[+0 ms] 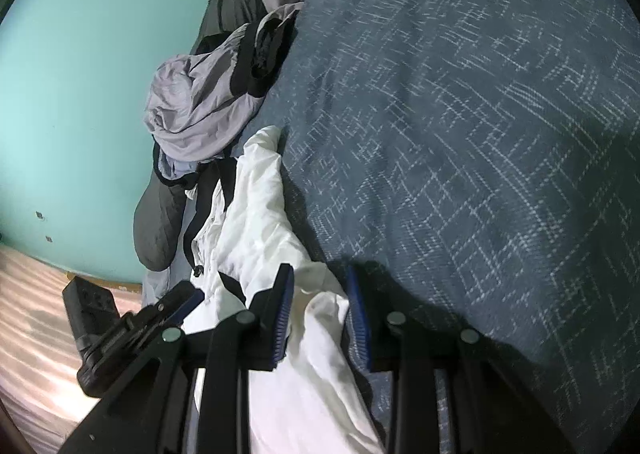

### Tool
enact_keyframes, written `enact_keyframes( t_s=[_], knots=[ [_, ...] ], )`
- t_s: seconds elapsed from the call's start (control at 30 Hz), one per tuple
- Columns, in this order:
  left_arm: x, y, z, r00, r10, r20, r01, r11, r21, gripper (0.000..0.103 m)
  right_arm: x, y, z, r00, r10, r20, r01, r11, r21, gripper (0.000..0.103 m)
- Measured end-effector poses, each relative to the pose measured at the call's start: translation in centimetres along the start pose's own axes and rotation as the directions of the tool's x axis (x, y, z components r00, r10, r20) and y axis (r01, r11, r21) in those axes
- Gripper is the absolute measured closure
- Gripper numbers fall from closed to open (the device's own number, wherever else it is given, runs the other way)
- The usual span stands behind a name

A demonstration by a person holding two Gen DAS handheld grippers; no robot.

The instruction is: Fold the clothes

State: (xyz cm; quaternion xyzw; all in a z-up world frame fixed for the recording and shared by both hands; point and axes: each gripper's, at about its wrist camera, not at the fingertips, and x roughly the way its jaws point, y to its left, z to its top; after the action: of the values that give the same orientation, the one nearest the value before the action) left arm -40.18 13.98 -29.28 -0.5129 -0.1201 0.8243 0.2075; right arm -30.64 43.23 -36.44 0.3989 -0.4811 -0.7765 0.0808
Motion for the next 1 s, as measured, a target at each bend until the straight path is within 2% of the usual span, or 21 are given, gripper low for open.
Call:
enact_keyframes(
  t_s=[0.13, 0.33, 0.7, 0.9, 0.93, 1.0],
  knots=[
    [1.1, -2.0, -1.4, 0.999, -0.034, -0.037, 0.034, 0.999, 0.001, 0.060, -0.2, 0.4, -0.1, 1.000, -0.002, 0.012, 0.003, 0.999, -0.038, 0.091],
    [2.7, -3.6, -2.8, 0.996, -0.052, -0.075, 0.050, 0.999, -0.020, 0.060, -0.6, 0.0, 0.1, 1.000, 0.005, 0.020, -0.004, 0.999, -0.043, 0.099],
    [3.6, -4.7, -4.4, 0.991, -0.097, -0.095, 0.089, 0.992, -0.084, 0.059, -0.7, -0.7, 0.1, 1.000, 0.009, 0.016, -0.009, 1.000, -0.006, 0.100],
    [4.3, -4.9, -4.9, 0.989, -0.118, -0.090, 0.108, 0.988, -0.111, 0.061, -1.0, -0.6, 0.2, 0.999, -0.027, 0.021, 0.027, 1.000, -0.008, 0.097],
    [4.3, -4.9, -4.9, 0.989, -0.120, -0.087, 0.110, 0.987, -0.114, 0.063, -1.0, -0.5, 0.2, 0.999, -0.033, 0.022, 0.033, 0.999, -0.014, 0.097],
    [4.5, -4.9, -4.9, 0.988, -0.128, -0.087, 0.117, 0.986, -0.118, 0.075, -0.9, -0.4, 0.2, 0.999, -0.034, 0.019, 0.034, 0.999, -0.023, 0.097]
  ],
)
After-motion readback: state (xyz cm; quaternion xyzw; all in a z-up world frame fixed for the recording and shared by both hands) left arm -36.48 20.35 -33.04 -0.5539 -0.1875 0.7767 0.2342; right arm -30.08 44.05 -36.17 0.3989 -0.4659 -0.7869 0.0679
